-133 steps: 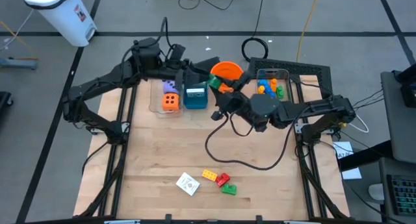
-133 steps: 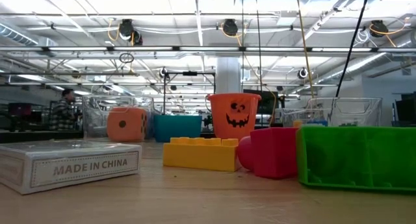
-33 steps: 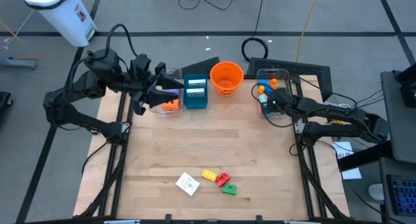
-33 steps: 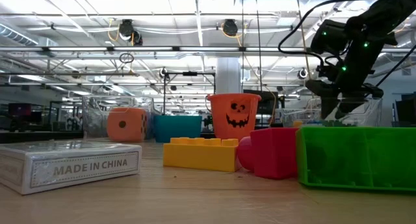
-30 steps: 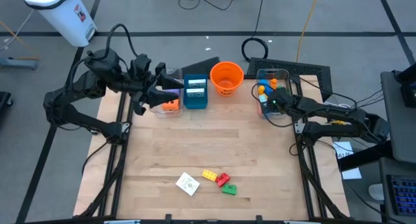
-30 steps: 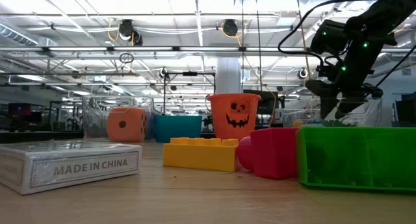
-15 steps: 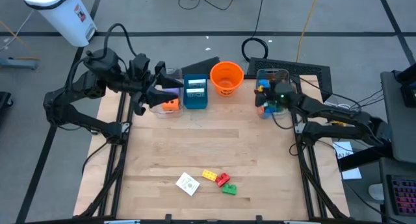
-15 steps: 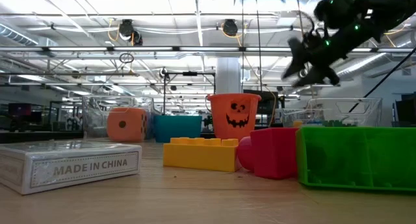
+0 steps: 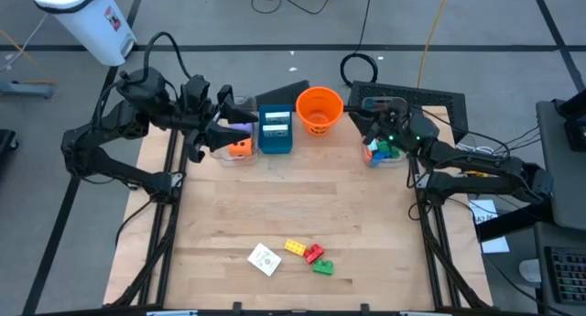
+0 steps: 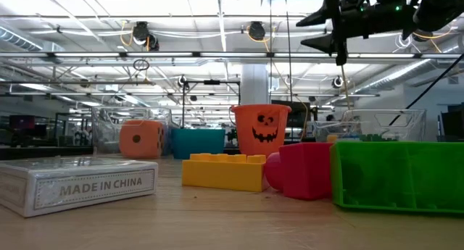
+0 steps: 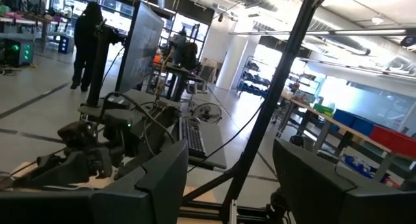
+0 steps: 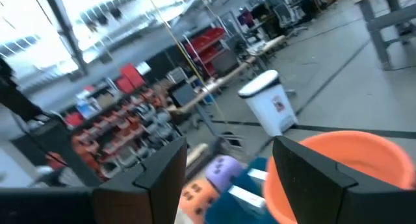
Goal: Pick & Place Toys
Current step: Put the red game piece into the right transparent bin
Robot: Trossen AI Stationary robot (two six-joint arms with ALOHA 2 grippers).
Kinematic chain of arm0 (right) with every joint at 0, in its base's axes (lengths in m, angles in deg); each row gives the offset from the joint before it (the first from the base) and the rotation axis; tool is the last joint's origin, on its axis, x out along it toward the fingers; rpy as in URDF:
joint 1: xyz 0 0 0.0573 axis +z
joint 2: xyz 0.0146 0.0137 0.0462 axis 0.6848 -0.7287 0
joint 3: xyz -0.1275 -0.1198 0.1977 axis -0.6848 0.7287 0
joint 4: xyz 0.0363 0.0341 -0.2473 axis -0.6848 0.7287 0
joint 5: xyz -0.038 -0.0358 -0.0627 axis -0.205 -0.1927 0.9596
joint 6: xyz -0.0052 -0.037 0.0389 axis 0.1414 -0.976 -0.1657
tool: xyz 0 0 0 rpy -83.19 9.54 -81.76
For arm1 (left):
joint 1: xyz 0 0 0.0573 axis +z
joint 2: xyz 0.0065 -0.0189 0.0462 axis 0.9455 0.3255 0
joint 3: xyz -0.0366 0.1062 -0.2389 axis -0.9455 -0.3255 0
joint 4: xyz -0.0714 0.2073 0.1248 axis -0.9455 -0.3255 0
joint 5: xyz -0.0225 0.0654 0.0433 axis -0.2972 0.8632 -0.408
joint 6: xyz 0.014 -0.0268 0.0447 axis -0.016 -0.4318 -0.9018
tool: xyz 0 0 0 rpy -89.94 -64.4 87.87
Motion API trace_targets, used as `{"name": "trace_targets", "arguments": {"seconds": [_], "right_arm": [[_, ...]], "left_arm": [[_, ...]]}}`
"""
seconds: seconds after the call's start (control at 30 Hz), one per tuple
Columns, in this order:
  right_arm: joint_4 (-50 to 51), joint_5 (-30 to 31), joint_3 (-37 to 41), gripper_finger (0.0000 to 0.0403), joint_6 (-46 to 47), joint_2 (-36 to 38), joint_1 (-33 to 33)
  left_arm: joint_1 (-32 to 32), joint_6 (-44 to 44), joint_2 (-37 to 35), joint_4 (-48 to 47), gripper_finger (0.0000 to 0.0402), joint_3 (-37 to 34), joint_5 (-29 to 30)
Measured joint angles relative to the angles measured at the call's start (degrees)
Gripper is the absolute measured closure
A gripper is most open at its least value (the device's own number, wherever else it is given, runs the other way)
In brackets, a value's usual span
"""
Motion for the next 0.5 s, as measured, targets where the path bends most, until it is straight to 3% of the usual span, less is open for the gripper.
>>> {"name": "trace_targets", "arguments": {"seconds": [0.5], "right_arm": [[-0.7,0.1,0.0,0.0179,3.0,0.0,0.8]], "left_arm": [[0.0,0.4,0.0,-0.1,0.0167,0.0,-0.2]]}}
